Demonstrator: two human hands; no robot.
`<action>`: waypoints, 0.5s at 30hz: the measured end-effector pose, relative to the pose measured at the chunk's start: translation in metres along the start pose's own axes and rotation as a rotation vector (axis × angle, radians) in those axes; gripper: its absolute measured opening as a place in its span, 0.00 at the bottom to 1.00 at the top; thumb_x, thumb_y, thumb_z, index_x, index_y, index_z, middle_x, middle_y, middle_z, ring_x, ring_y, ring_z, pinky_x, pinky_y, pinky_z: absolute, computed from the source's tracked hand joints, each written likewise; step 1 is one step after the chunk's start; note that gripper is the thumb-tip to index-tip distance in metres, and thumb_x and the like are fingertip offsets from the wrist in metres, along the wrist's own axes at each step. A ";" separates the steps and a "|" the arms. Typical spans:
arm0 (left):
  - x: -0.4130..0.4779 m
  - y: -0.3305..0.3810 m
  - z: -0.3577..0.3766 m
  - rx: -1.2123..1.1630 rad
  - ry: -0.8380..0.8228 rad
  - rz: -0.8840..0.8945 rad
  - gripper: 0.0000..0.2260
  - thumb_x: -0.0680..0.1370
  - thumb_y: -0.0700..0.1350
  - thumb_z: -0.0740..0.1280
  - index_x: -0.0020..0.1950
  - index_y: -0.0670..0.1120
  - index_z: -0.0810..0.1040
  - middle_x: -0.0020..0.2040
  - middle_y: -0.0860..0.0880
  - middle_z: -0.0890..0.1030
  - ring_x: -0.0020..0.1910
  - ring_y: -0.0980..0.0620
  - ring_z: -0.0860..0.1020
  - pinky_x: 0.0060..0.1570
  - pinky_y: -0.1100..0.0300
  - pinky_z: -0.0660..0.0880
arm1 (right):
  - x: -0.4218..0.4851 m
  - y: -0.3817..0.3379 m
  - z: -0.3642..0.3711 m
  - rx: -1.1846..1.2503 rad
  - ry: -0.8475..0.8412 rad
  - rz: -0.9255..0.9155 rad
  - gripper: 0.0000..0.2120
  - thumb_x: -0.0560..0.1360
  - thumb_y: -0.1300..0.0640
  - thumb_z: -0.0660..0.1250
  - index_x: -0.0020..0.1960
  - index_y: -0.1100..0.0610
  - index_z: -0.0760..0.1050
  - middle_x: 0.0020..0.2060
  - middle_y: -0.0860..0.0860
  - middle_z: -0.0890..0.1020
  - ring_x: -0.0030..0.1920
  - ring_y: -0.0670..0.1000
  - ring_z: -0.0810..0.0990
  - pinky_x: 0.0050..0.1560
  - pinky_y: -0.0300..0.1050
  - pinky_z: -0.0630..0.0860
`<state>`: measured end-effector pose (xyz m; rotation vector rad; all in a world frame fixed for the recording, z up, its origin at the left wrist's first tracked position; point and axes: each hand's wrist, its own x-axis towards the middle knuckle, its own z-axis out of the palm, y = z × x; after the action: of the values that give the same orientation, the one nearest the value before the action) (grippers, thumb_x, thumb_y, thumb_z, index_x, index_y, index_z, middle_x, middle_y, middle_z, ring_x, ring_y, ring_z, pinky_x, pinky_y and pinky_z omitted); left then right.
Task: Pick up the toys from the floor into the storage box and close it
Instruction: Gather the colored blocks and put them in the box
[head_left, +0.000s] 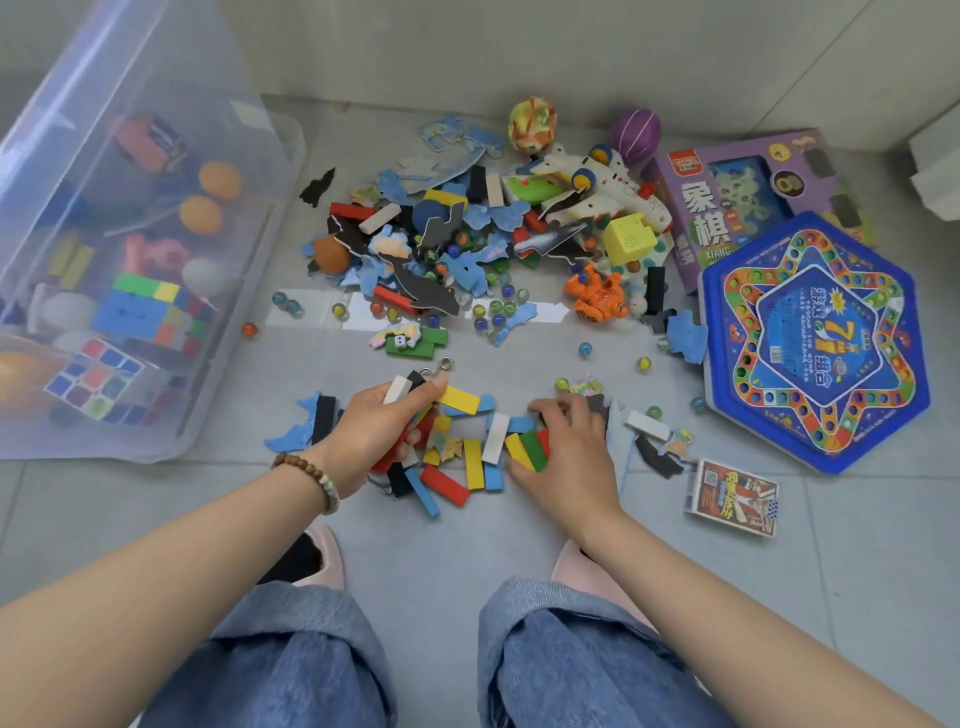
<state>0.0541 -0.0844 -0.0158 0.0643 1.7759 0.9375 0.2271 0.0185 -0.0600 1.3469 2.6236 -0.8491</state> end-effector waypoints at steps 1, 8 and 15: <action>-0.001 -0.001 0.000 -0.001 0.000 -0.003 0.16 0.73 0.59 0.67 0.36 0.48 0.74 0.27 0.50 0.70 0.22 0.56 0.65 0.18 0.68 0.62 | 0.001 -0.001 0.002 -0.024 -0.004 -0.002 0.26 0.67 0.47 0.71 0.62 0.51 0.70 0.59 0.52 0.67 0.57 0.55 0.66 0.52 0.47 0.71; -0.002 0.003 0.000 -0.011 0.013 -0.022 0.16 0.73 0.60 0.66 0.39 0.47 0.75 0.28 0.50 0.70 0.24 0.55 0.65 0.18 0.69 0.63 | 0.003 0.008 0.001 0.068 -0.006 -0.004 0.13 0.68 0.58 0.68 0.53 0.53 0.74 0.50 0.50 0.70 0.52 0.53 0.72 0.46 0.46 0.74; 0.000 0.004 0.001 -0.025 0.015 -0.036 0.18 0.73 0.61 0.66 0.43 0.46 0.78 0.28 0.50 0.70 0.23 0.56 0.64 0.19 0.68 0.62 | 0.000 0.023 0.003 0.177 -0.024 -0.091 0.11 0.72 0.61 0.68 0.54 0.55 0.77 0.50 0.51 0.71 0.53 0.50 0.72 0.51 0.37 0.68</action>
<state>0.0535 -0.0810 -0.0139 0.0092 1.7733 0.9359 0.2441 0.0273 -0.0724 1.2534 2.6633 -1.1266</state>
